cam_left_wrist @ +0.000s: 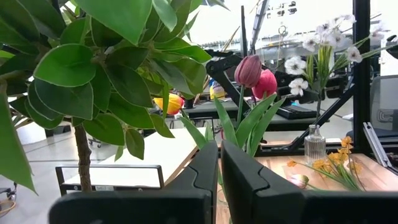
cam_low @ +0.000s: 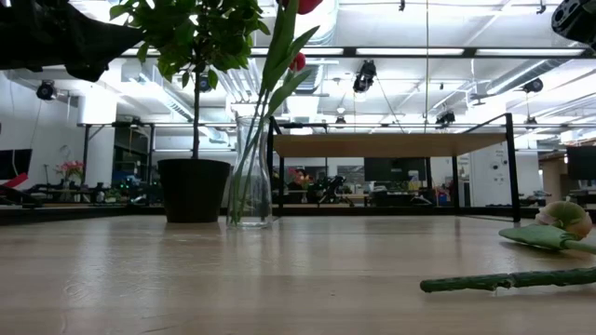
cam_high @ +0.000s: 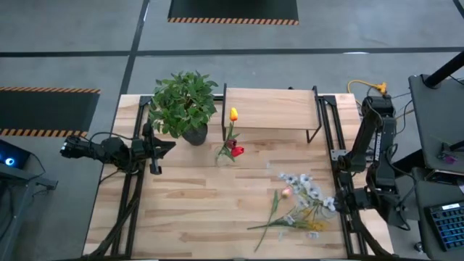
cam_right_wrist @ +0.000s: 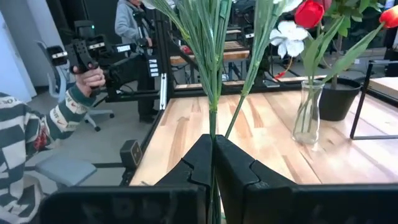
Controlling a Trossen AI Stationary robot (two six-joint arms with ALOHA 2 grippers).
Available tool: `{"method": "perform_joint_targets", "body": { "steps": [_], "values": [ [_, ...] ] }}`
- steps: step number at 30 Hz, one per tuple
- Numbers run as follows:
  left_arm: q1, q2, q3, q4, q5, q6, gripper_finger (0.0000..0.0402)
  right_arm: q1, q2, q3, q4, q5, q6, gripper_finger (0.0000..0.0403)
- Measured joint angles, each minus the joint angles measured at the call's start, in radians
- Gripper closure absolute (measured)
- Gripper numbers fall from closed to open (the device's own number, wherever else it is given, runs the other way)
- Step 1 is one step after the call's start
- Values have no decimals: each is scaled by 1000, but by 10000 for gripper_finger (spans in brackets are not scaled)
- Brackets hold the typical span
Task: Pick and place flowers into a vace then onto a shelf
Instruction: Put the white flowers into the bottom transparent vase
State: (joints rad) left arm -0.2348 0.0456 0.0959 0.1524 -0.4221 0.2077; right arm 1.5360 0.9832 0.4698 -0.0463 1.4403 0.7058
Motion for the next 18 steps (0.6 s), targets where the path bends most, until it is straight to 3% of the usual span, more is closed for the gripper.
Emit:
{"method": "perform_joint_targets", "body": {
  "steps": [18],
  "values": [
    [0,0,0,0,0,0,397,74,56,-1,-1,27,58,394]
  ]
}}
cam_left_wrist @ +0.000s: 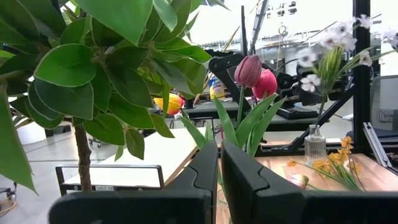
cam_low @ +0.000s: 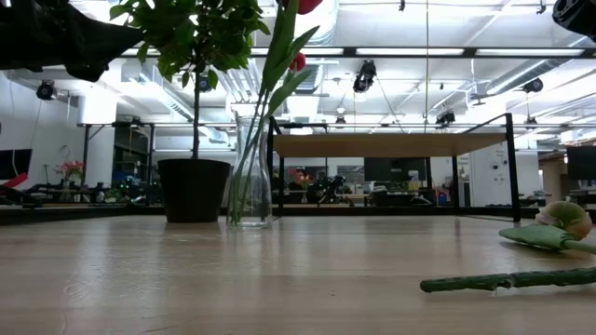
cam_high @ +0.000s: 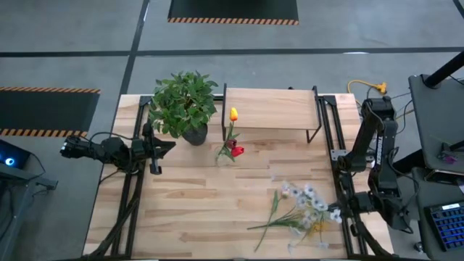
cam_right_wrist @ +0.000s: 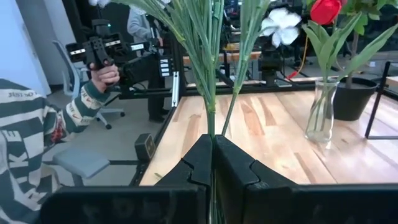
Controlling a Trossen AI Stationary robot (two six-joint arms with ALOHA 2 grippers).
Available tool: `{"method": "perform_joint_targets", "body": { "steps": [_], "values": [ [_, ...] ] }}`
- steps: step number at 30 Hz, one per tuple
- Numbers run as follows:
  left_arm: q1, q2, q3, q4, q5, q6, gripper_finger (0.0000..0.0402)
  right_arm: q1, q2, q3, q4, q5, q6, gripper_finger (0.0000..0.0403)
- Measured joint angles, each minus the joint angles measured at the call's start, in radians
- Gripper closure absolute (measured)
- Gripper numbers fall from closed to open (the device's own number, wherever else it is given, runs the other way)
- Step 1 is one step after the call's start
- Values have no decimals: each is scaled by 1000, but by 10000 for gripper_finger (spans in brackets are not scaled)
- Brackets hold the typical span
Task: Pick and place flowers into a vace then onto a shelf
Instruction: Put the white flowers into the bottom transparent vase
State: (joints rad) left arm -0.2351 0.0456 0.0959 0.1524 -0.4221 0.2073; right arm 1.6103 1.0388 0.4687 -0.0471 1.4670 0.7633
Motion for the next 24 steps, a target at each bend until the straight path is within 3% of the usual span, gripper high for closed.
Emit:
{"method": "perform_joint_targets", "body": {
  "steps": [17,24],
  "values": [
    [0,0,0,0,0,0,397,6,35,-2,0,2,61,394],
    [0,0,0,0,0,0,397,59,37,-2,0,29,64,394]
  ]
}}
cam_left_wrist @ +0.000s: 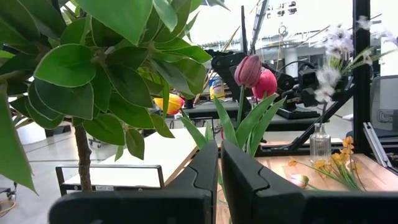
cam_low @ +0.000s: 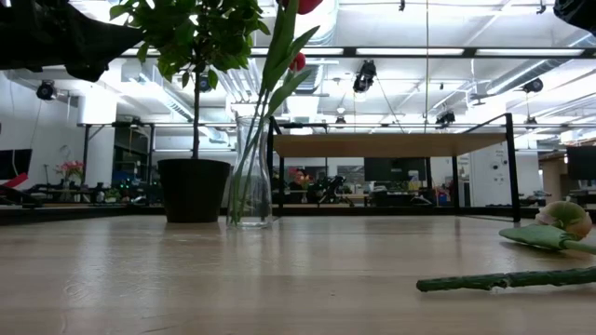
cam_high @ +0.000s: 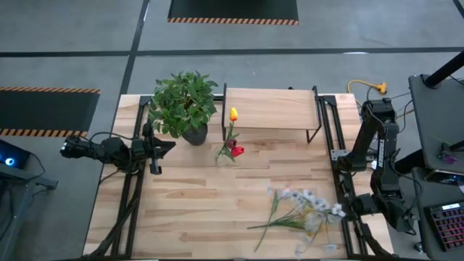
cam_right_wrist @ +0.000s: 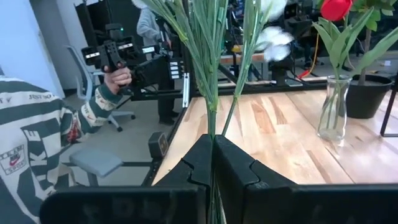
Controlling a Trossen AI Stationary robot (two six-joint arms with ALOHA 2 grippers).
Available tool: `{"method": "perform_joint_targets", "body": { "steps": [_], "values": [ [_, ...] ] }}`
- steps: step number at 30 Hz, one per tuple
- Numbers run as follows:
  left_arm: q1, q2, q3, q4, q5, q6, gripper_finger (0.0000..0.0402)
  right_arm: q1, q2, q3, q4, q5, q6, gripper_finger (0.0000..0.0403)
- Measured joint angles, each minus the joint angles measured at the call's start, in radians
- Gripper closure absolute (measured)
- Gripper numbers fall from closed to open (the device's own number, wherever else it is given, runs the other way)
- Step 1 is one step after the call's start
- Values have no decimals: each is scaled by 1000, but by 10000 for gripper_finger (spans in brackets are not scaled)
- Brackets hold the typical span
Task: Pick and place flowers into a vace then onto a shelf
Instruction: Put the white flowers into the bottom transparent vase
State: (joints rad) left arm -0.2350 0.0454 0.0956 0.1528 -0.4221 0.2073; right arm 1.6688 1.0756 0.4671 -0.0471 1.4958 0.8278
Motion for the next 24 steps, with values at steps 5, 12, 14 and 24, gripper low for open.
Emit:
{"method": "perform_joint_targets", "body": {
  "steps": [5,12,14,24],
  "values": [
    [0,0,0,0,0,0,397,31,16,-3,0,18,3,394],
    [0,0,0,0,0,0,397,55,53,-37,1,27,111,394],
    [0,0,0,0,0,0,397,55,60,-50,-1,26,139,394],
    [0,0,0,0,-1,0,397,62,72,-56,1,25,162,394]
  ]
}}
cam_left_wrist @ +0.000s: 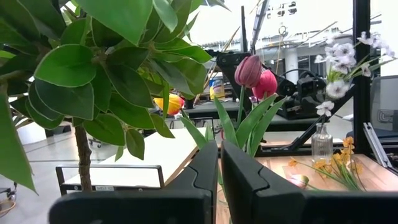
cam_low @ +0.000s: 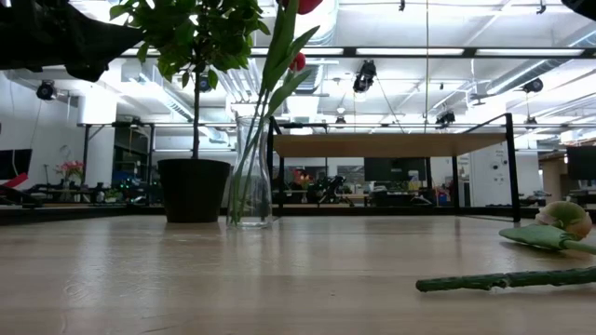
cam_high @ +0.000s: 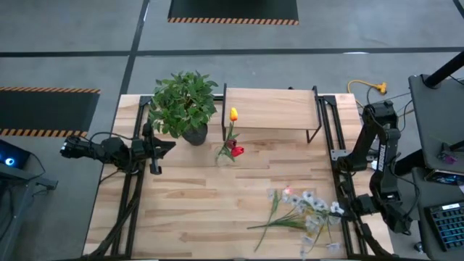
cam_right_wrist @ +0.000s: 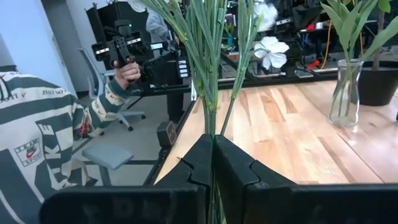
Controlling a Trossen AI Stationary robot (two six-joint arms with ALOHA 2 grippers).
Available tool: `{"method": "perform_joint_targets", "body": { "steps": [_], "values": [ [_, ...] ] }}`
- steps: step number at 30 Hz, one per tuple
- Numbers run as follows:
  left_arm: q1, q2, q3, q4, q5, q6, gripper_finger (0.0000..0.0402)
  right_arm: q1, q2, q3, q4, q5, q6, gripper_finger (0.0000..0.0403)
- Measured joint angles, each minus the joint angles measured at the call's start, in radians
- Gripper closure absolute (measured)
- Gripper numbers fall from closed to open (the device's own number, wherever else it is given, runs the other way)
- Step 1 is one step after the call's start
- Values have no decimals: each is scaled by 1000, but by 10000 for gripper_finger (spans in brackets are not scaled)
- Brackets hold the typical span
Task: Pick and place flowers into a vace then onto a shelf
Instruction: Put the white flowers into the bottom transparent vase, then move the bottom transparent vase from bottom to middle right of the table
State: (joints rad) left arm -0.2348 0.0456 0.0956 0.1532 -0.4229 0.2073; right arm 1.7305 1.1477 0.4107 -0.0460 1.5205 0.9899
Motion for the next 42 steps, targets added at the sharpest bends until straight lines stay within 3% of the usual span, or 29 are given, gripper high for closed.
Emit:
{"method": "perform_joint_targets", "body": {
  "steps": [11,29,42],
  "values": [
    [0,0,0,0,0,0,397,6,0,6,2,1,-2,380],
    [0,0,0,0,1,0,397,27,-1,77,-9,2,-40,239],
    [0,0,0,0,1,0,397,48,-9,215,0,-2,-196,227]
  ]
}}
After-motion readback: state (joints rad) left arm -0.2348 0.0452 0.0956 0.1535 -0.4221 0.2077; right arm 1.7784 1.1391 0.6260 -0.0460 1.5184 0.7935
